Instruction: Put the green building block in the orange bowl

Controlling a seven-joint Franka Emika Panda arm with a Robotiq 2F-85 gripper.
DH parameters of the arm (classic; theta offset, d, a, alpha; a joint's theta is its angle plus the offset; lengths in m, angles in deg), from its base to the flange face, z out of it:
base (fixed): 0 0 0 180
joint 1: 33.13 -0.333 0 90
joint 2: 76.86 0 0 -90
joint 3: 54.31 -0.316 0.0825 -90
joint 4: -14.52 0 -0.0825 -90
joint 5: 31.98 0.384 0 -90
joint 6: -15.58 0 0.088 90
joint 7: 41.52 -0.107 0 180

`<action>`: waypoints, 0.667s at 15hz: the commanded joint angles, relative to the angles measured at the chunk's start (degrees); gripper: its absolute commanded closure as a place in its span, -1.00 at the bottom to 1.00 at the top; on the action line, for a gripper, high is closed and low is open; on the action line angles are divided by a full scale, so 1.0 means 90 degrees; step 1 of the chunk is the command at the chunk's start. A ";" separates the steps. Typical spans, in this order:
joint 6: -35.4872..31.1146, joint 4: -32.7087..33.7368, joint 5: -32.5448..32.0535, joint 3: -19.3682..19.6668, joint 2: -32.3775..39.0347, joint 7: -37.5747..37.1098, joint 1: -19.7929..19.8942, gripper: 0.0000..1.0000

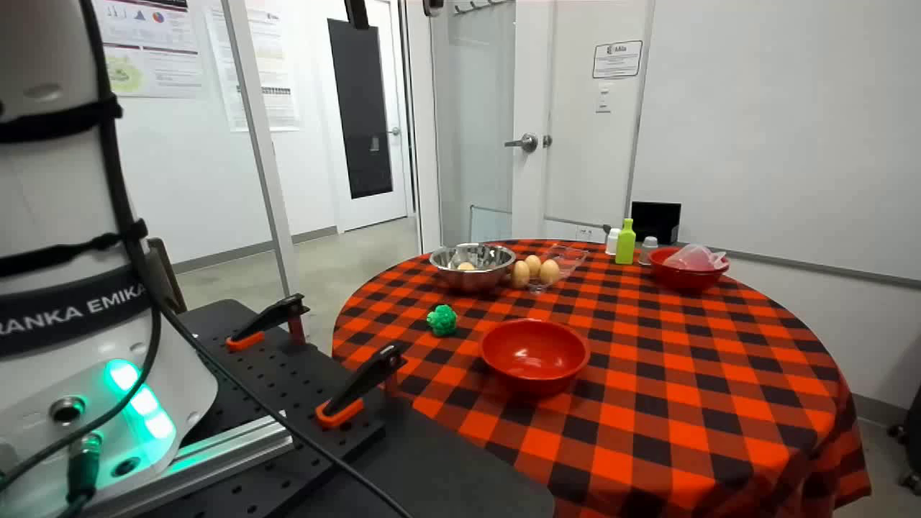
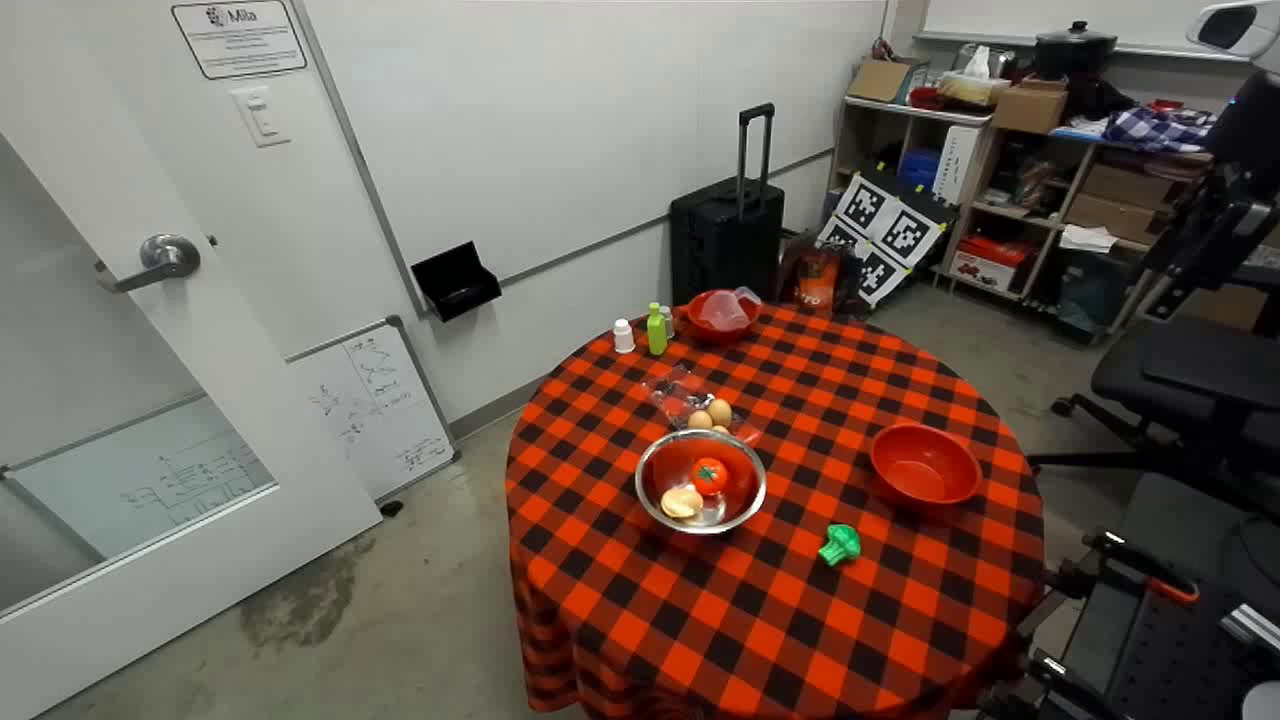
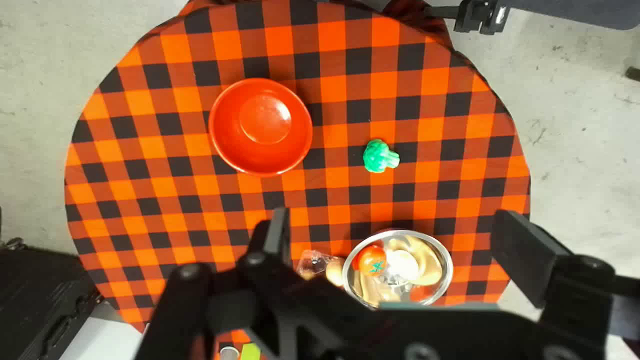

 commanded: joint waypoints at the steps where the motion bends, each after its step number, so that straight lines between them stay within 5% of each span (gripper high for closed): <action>1: 0.0020 0.0016 -0.0023 0.0024 0.0000 -0.0026 -0.0037 -1.00; 10: -0.1651 0.0274 0.0154 -0.0057 0.2278 0.0081 -0.0600 -1.00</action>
